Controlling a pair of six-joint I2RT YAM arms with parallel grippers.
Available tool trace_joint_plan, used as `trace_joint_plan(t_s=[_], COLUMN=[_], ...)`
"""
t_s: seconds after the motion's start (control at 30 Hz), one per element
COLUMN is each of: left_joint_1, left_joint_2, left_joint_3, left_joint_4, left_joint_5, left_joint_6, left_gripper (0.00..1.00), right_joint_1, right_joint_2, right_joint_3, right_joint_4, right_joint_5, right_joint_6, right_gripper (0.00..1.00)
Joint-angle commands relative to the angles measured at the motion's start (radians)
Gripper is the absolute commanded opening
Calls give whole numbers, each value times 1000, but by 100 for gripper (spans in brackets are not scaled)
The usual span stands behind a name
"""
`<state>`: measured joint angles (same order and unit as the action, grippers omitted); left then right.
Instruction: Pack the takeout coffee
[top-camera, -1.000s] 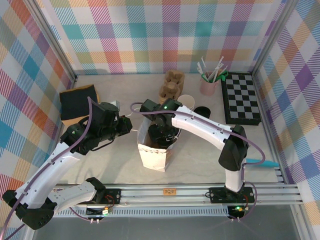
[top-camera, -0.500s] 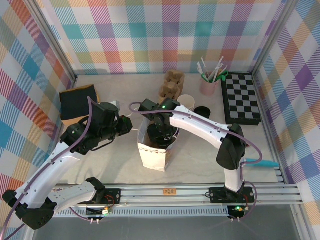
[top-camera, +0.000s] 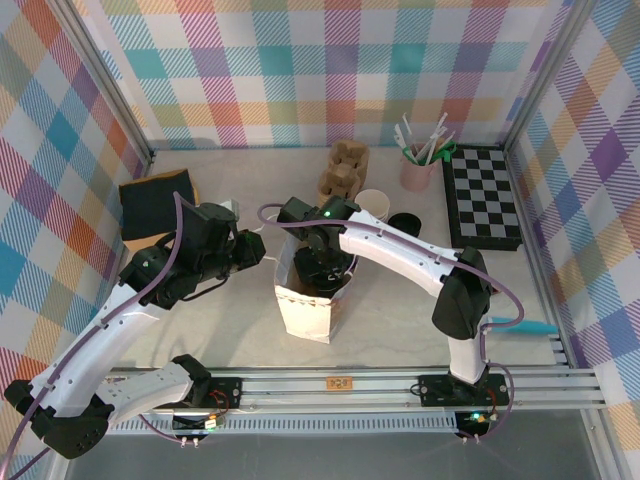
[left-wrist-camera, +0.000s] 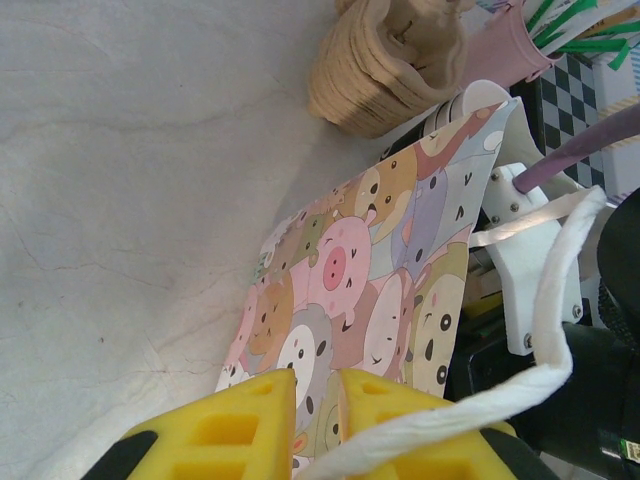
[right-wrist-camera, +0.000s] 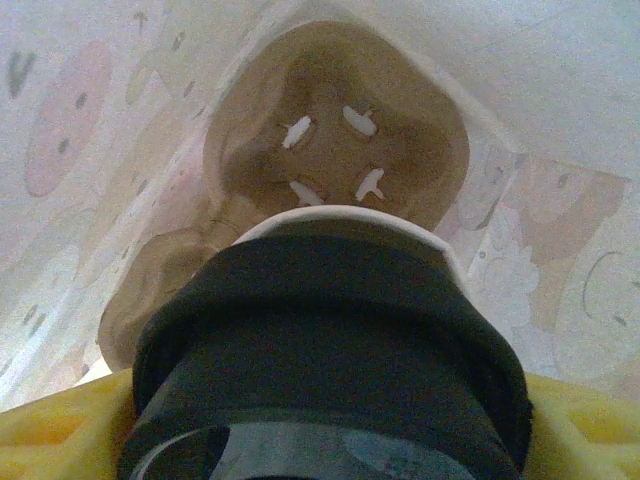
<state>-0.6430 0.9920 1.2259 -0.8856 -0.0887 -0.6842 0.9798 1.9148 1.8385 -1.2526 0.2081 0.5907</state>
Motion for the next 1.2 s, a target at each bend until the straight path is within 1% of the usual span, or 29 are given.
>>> trace_joint_plan(t_s=[0.0, 0.17, 0.43, 1.17], left_joint_1=[7, 7, 8, 7], left_joint_2=[-7, -10, -13, -25], left_joint_3=[29, 28, 26, 16], left_joint_4=[-8, -10, -13, -23], left_joint_5=[-4, -7, -9, -16], left_joint_6=[14, 14, 14, 10], left_gripper=[19, 19, 23, 24], right_joint_1=[-6, -8, -8, -7], right_joint_2=[32, 29, 26, 21], right_joint_3=[-8, -10, -25, -17], right_joint_4=[21, 22, 35, 35], right_joint_5=[-8, -2, -4, 14], right_joint_6=[13, 14, 17, 17], right_gripper=[60, 60, 60, 60])
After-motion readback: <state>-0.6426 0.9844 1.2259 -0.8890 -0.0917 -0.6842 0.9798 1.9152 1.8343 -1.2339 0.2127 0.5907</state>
